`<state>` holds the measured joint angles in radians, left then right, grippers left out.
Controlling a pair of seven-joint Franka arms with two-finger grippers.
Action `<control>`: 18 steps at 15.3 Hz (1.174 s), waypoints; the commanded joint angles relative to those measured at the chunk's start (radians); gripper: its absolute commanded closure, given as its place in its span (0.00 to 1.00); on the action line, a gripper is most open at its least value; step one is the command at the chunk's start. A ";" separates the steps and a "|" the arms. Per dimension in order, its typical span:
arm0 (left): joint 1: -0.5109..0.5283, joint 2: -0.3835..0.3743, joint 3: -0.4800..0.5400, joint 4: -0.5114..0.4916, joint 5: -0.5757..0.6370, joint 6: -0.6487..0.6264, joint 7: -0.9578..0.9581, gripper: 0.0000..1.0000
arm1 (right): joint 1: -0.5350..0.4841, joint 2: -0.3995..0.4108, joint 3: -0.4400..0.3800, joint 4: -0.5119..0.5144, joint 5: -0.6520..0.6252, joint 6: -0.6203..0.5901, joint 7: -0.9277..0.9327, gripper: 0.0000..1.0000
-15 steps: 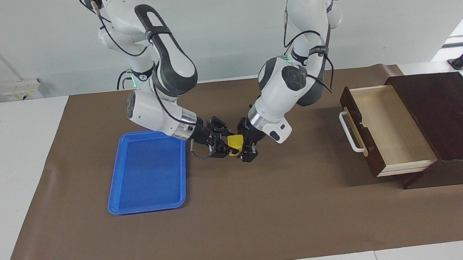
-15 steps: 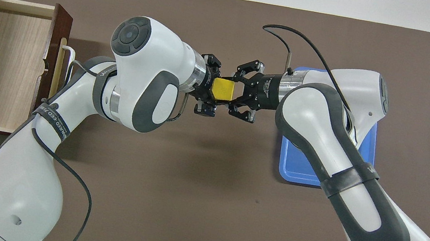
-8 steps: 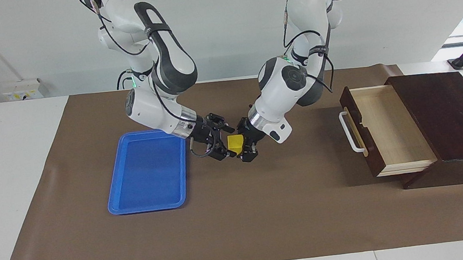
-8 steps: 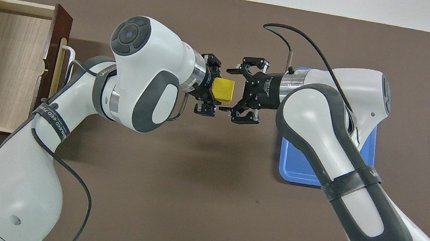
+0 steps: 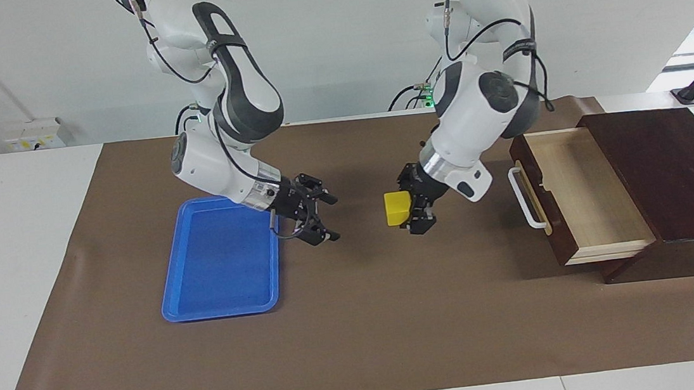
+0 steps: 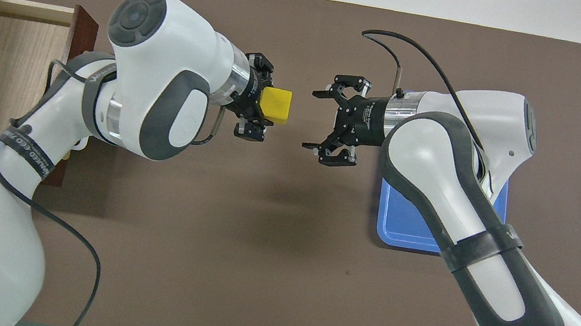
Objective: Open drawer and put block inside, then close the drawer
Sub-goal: 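Open the right gripper and pull it back while the left gripper holds, then lower the cube into the drawer with the left gripper and open it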
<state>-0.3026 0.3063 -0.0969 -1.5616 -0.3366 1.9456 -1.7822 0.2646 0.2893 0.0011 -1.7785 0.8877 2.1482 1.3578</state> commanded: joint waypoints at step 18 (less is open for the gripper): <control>0.525 -0.139 0.014 -0.182 0.041 -0.116 0.679 1.00 | -0.324 -0.217 0.019 0.280 -0.808 -0.702 -1.262 0.00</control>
<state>0.2144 0.2166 -0.0777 -1.6523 -0.3070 1.7621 -1.1306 -0.0570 0.1310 0.0098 -1.4794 0.1338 1.4574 0.2152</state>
